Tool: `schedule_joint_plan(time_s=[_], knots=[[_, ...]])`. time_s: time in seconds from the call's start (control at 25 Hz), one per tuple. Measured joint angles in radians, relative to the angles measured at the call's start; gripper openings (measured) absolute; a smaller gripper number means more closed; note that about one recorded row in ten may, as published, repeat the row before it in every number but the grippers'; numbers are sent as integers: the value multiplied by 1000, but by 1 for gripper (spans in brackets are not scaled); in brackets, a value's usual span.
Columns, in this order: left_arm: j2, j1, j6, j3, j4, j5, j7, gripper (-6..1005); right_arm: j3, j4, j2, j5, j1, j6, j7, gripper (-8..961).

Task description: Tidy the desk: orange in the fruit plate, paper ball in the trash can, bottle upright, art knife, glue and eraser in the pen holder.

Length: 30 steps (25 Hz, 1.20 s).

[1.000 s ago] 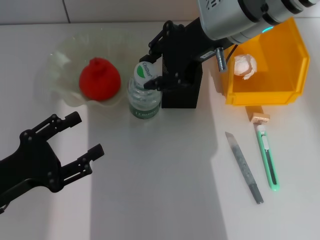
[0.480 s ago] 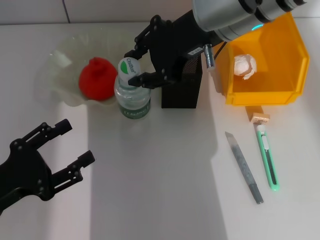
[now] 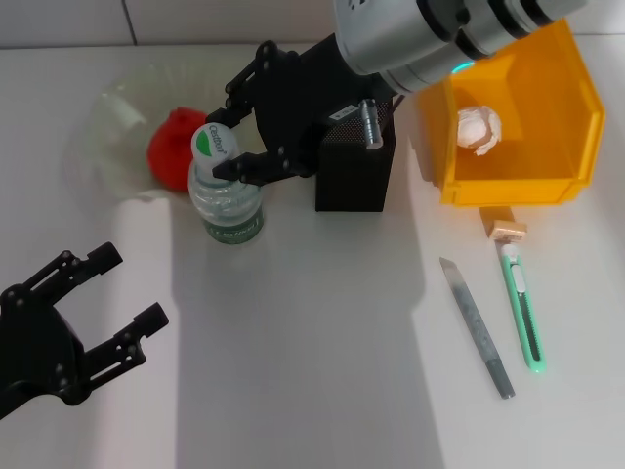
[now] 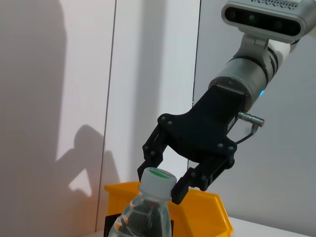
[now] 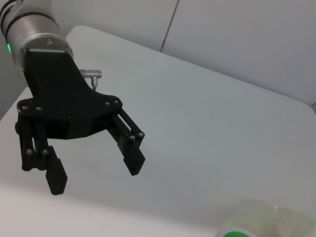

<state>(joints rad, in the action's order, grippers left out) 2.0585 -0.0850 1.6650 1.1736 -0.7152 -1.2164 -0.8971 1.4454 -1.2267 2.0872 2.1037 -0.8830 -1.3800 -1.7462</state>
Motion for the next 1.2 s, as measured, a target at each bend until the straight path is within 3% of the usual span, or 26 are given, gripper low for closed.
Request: schedule_joint_plan(time_s=[1.2], knots=[[6,11,19,-2,0,-50,-10,800,95,43,2,-131,-1,143,-21,417]])
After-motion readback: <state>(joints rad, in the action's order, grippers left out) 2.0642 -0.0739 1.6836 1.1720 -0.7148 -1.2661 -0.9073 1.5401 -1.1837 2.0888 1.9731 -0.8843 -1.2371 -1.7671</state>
